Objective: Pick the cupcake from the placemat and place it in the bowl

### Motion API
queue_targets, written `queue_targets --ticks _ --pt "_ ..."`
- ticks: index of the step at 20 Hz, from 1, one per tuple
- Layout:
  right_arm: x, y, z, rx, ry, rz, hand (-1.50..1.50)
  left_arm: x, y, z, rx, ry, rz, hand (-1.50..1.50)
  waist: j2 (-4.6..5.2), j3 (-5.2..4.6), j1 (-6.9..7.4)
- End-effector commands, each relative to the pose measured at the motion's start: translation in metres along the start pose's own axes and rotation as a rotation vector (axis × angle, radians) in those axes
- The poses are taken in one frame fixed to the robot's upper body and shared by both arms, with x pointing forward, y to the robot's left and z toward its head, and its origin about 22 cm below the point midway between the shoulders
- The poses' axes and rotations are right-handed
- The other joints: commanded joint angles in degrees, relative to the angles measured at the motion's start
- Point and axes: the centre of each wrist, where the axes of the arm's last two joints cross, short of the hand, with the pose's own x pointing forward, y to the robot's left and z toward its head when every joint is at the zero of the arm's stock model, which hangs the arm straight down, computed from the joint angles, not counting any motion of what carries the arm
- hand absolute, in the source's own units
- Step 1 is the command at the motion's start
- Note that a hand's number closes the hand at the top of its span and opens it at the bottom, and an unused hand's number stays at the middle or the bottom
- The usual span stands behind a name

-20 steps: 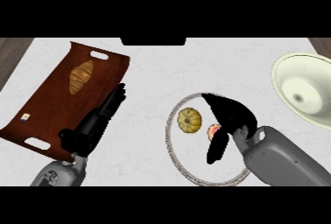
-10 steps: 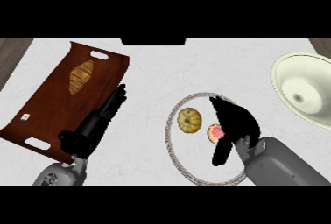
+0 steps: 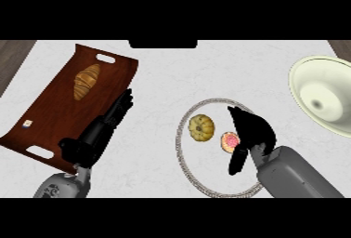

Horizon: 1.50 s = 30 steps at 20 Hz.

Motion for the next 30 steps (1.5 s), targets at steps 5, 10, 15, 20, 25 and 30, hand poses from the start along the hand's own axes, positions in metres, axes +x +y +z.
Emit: queue_targets --ticks 5,10,15,20,25,30 --pt "-0.002 0.016 -0.022 0.01 0.025 -0.007 -1.5 -0.001 0.012 -0.007 -0.001 -0.013 0.003 0.0 0.04 0.01 -0.05" --pt "0.0 0.012 -0.025 -0.09 -0.09 -0.008 1.5 0.007 -0.005 -0.001 0.002 0.003 0.017 0.0 0.01 0.03 0.14" --pt "-0.01 0.02 -0.036 -0.118 -0.075 -0.005 1.5 -0.013 -0.008 -0.007 -0.005 -0.014 0.007 0.0 0.05 0.01 -0.04" --pt "0.0 -0.043 -0.06 -0.151 -0.022 -0.033 1.5 -0.009 -0.006 0.002 -0.004 0.006 -0.016 0.0 0.2 0.01 0.57" --pt "-0.017 -0.043 -0.075 -0.166 -0.002 -0.011 1.5 -0.011 0.003 -0.007 -0.003 -0.003 -0.029 0.0 0.08 0.01 0.02" --pt "0.01 -0.031 -0.063 -0.401 0.136 0.06 1.5 -0.008 0.006 -0.01 0.005 0.005 0.012 0.0 -0.05 -0.04 -0.51"
